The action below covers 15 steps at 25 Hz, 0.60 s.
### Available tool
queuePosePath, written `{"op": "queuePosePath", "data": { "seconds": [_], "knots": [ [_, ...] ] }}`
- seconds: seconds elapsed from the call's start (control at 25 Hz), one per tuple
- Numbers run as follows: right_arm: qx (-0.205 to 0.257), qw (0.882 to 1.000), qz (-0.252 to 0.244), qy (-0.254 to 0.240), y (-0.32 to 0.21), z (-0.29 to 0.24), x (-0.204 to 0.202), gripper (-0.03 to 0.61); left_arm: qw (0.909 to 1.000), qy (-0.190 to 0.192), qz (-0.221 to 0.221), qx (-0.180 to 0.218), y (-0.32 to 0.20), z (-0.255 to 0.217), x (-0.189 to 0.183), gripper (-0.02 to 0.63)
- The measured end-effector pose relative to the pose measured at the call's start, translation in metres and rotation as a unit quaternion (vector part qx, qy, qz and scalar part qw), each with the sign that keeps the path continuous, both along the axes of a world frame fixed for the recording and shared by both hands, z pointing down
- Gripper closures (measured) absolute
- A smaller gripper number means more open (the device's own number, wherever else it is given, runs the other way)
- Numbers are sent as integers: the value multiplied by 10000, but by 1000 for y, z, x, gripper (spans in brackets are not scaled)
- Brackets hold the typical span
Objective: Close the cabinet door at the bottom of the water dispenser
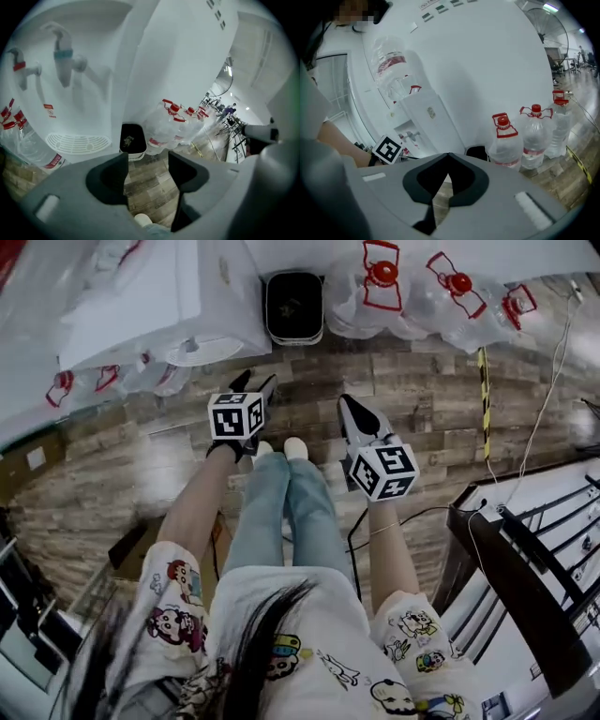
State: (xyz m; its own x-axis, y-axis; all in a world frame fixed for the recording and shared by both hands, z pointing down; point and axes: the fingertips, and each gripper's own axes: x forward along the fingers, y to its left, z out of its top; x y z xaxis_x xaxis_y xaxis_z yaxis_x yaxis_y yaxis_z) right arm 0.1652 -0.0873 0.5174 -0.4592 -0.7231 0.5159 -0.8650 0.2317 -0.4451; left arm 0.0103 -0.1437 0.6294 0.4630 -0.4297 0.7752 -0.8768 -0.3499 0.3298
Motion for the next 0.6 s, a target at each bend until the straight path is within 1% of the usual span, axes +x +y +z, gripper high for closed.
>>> {"op": "queuePosePath", "data": {
  "seconds": [0.08, 0.2, 0.28, 0.44, 0.52, 0.6],
  "knots": [
    [111, 9999, -19, 20, 3, -23, -8, 569, 9998, 149, -117, 87, 11, -26, -8, 347],
    [331, 9994, -135, 45, 4, -54, -18, 569, 9981, 415, -333, 326, 17, -66, -15, 347],
    [460, 9987, -215, 65, 7, -74, -26, 569, 9966, 551, -367, 489, 23, -92, -17, 347],
    [740, 9967, -314, 91, 19, -120, -38, 569, 9932, 706, -203, 908, 42, -147, -16, 348],
    [908, 9953, -322, 81, 23, -146, -41, 569, 9892, 800, -88, 1228, 48, -181, -14, 348],
    [1085, 9934, -357, 77, 28, -172, -44, 569, 9828, 864, 83, 1628, 55, -219, -11, 348]
  ]
}}
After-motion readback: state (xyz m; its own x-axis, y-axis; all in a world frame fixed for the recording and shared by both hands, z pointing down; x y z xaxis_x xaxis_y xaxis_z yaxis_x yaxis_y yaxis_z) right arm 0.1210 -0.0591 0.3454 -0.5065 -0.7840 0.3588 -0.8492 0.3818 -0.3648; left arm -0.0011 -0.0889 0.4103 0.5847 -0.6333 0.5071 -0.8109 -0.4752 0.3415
